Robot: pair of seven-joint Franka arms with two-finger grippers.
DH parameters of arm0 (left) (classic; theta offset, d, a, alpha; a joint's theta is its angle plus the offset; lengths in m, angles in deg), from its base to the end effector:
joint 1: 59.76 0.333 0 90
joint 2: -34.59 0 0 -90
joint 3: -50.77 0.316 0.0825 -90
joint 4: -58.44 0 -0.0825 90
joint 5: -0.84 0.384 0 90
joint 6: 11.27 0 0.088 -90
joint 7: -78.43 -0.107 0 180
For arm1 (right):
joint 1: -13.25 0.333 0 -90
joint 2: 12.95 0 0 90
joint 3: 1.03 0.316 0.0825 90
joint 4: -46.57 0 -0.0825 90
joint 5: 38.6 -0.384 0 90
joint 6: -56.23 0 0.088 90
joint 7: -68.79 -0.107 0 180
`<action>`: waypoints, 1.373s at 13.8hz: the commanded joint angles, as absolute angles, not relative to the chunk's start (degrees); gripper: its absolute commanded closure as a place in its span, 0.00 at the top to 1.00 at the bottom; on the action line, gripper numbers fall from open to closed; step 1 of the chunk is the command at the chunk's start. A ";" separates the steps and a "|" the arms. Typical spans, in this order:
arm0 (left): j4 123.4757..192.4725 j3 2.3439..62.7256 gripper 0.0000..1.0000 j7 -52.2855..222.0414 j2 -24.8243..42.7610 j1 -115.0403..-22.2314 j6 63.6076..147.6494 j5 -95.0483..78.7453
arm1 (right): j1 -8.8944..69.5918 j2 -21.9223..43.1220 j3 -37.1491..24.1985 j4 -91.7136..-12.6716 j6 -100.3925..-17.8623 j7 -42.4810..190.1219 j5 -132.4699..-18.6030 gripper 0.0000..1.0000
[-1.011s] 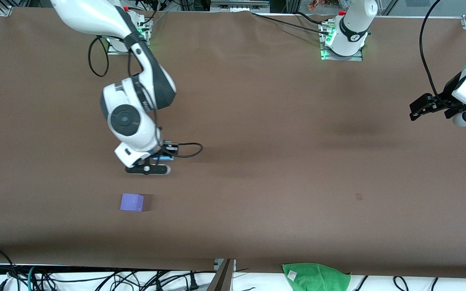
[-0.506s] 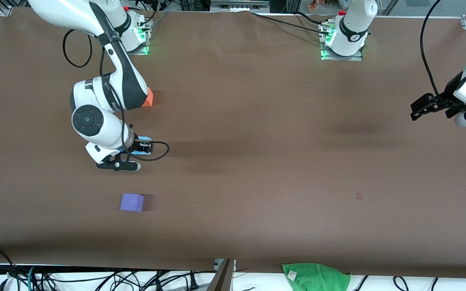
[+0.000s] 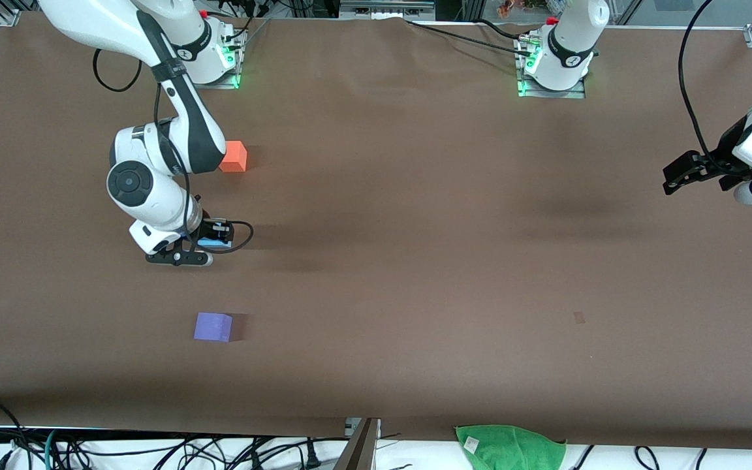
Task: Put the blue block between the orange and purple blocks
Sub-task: 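Lower the blue block between orange and purple blocks, open right gripper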
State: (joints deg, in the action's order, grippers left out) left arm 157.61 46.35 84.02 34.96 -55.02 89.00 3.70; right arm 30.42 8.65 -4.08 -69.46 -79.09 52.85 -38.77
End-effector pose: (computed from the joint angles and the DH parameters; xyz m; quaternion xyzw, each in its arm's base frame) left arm 0.5633 0.0075 0.5677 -0.9985 -0.0474 -0.0139 0.0242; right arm 0.5782 0.1463 0.2582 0.9996 -0.0153 -0.0169 0.0137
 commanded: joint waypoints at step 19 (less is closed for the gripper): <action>155.82 46.38 1.00 84.32 34.06 -54.93 87.69 4.80 | 30.21 7.17 -4.10 -84.48 -101.44 54.20 -40.01 0.25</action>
